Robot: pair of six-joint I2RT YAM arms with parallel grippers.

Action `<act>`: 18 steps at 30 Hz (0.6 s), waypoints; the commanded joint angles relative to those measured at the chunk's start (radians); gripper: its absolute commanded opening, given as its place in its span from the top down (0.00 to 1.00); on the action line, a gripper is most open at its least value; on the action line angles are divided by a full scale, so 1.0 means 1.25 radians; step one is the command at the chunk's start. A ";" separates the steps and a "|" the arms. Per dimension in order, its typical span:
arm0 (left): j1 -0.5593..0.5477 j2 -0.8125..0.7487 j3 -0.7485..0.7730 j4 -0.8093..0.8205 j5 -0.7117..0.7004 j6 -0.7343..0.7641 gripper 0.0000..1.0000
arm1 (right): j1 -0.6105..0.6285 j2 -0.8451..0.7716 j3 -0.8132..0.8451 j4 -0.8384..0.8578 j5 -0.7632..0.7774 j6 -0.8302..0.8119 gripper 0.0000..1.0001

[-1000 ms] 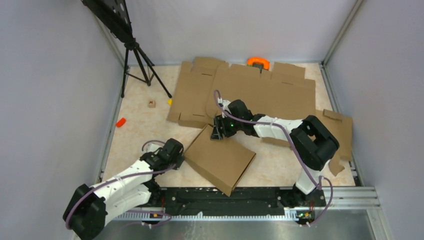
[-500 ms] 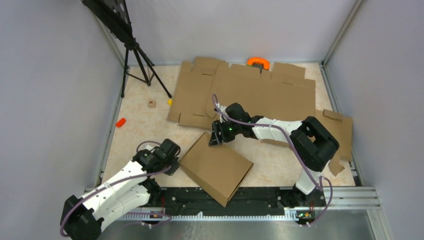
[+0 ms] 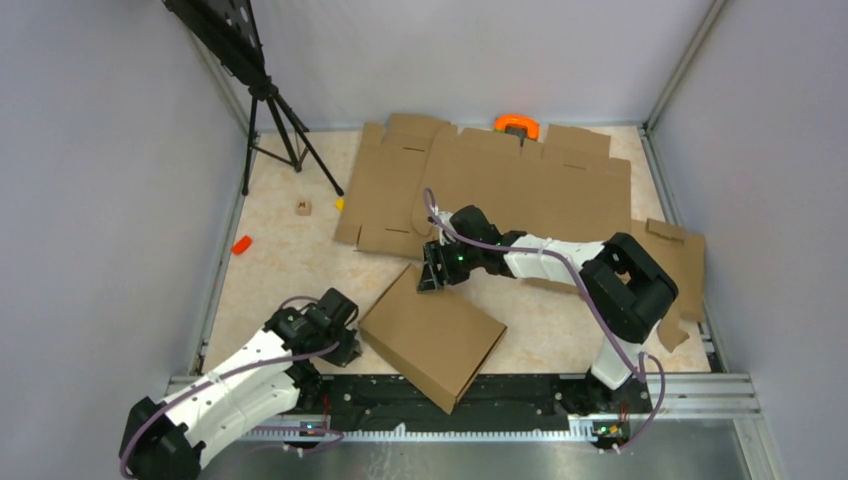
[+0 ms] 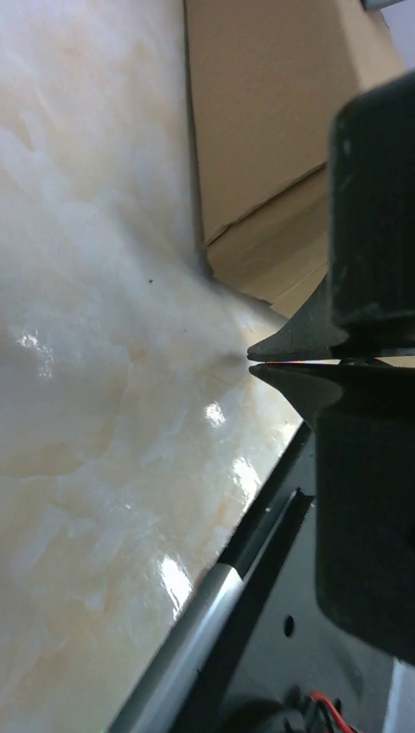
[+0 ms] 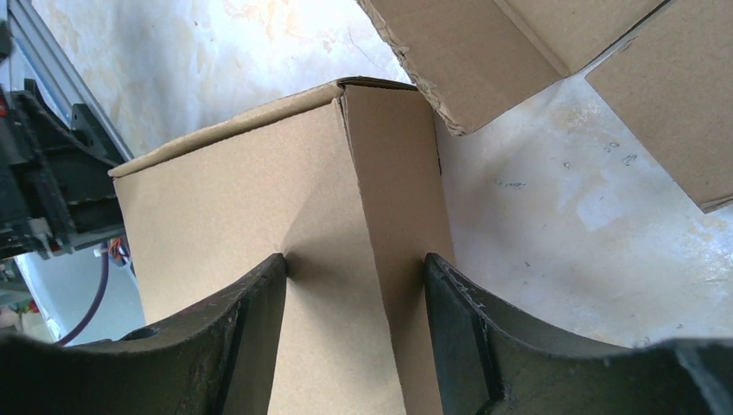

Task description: Fold the paper box

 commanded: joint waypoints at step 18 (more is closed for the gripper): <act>-0.003 0.135 -0.028 0.385 -0.080 0.120 1.00 | 0.045 0.051 0.013 -0.083 -0.073 -0.027 0.43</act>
